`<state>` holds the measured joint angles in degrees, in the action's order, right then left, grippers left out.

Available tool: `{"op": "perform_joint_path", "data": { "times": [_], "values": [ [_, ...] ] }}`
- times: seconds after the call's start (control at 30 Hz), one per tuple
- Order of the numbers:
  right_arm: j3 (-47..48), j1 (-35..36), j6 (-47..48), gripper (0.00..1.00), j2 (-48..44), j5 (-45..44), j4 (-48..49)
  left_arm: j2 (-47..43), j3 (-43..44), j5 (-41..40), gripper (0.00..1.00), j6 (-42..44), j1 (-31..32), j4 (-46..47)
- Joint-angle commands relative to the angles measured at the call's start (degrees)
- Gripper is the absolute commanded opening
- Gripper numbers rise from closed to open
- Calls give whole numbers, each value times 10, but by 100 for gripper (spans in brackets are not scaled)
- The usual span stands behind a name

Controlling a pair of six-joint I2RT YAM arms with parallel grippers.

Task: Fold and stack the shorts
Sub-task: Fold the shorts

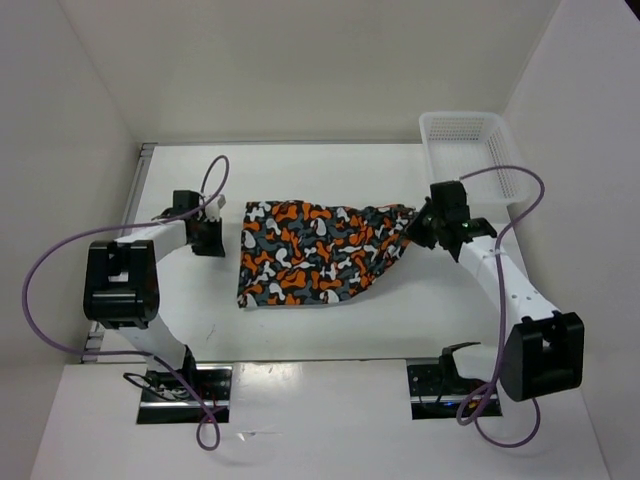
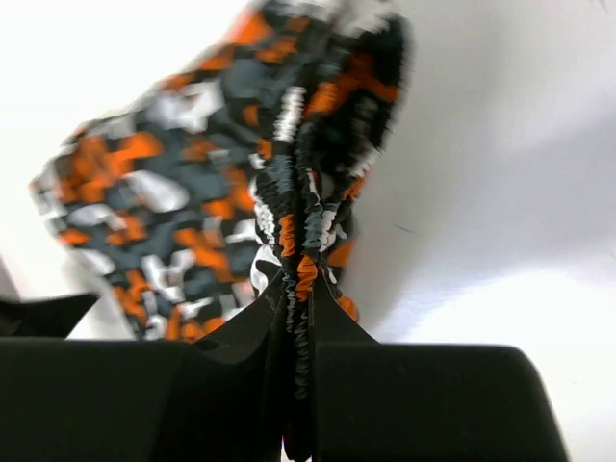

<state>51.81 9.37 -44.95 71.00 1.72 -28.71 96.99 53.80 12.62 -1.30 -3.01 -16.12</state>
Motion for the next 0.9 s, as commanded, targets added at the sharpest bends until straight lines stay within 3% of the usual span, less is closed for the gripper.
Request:
{"op": "perform_joint_path", "data": {
  "times": [0.0,0.13,0.33,0.87],
  "values": [
    [96,50,45,0,-1,-48,-13,36,-12,34,15,13,19,24],
    [184,125,59,0,70,-59,-19,41,-32,57,14,13,39,45],
    [223,211,47,0,162,-65,-6,30,-32,70,13,13,86,50],
    [433,391,91,0,369,-104,-42,43,-14,63,12,13,92,35]
  ]
}}
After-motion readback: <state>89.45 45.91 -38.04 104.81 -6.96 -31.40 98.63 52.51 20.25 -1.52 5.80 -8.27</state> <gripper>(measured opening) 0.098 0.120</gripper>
